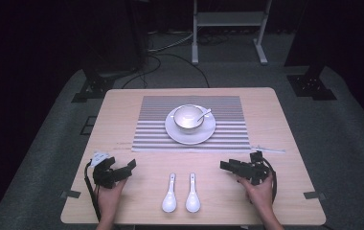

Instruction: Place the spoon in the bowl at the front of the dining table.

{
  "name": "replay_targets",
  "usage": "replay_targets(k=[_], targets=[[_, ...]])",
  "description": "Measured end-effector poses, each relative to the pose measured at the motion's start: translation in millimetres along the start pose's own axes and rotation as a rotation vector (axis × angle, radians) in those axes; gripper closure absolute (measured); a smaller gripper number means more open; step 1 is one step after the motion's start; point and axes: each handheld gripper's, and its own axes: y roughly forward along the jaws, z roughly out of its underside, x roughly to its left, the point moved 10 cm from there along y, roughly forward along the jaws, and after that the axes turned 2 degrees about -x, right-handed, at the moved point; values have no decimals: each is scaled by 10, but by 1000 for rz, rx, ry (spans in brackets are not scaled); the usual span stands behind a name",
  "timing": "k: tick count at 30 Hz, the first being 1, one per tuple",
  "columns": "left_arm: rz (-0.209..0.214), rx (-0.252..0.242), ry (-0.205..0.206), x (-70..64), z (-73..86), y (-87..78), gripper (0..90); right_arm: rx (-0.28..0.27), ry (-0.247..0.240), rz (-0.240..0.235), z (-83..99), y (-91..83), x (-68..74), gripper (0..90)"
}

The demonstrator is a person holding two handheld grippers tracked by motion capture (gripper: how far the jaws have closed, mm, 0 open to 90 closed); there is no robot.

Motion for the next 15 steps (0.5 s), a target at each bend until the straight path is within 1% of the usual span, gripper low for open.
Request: replay_targets(k=[13,15], targets=[[-2,0,0,2,0,0,35,-21,-6,0,49,-119,16,369],[-2,0,0,2,0,-1,34,-27,-1,-6,55,-139,21,366]])
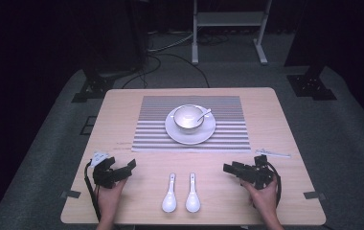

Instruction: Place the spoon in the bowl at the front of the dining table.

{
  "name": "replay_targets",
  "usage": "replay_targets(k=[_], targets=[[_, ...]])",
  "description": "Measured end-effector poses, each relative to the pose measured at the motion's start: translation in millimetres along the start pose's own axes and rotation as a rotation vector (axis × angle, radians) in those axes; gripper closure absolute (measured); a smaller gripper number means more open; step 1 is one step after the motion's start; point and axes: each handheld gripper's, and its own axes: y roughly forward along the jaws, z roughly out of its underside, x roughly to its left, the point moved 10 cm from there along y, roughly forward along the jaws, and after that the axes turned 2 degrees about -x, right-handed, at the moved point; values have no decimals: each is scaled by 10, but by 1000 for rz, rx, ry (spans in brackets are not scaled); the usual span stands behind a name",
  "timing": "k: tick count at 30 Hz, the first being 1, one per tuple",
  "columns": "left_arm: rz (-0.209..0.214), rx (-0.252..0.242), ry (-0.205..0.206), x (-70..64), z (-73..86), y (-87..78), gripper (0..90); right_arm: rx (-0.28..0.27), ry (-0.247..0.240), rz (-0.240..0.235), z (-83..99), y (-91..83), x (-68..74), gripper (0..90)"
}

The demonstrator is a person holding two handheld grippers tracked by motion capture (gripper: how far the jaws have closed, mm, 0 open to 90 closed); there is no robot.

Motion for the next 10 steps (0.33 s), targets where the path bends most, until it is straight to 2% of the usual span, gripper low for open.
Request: replay_targets(k=[10], targets=[[1,1,0,0,0,1,35,-14,14,-9,39,-36,-6,361]])
